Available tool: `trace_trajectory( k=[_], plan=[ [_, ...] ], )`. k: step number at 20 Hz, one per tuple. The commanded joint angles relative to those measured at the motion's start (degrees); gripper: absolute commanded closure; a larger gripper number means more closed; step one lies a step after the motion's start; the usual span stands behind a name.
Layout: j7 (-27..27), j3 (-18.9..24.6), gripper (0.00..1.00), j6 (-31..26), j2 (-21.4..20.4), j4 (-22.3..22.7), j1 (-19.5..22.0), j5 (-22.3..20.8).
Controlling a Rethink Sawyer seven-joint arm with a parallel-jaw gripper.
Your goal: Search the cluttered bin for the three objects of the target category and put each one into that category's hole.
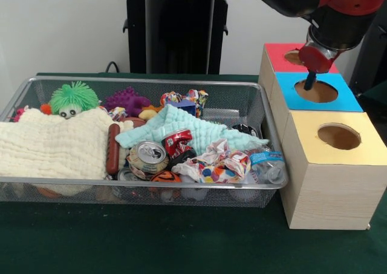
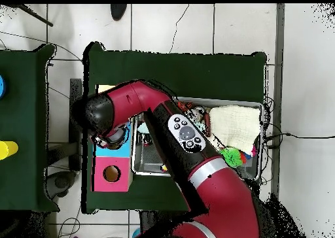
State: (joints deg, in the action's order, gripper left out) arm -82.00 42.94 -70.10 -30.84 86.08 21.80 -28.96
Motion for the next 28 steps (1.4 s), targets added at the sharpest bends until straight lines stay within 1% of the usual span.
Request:
trace_trajectory(
  k=[1, 5, 7, 13, 19, 28],
  plan=[
    [6.49, -2.03, 0.00, -8.94, -0.09, -3.52, 0.96, 0.55],
    [6.43, -2.91, 0.00, -10.50, 0.08, -5.46, 0.16, -1.80],
    [6.15, -3.21, 0.00, -9.72, 0.20, -5.74, 0.11, -2.90],
    [7.51, -2.98, 0.00, -7.17, 0.32, -6.45, 0.65, -4.80],
    [9.56, -2.68, 0.00, -6.93, 2.21, -9.18, 1.02, -6.40],
    [10.80, -2.55, 0.00, -5.39, 3.61, -10.96, 1.31, -8.59]
  ],
)
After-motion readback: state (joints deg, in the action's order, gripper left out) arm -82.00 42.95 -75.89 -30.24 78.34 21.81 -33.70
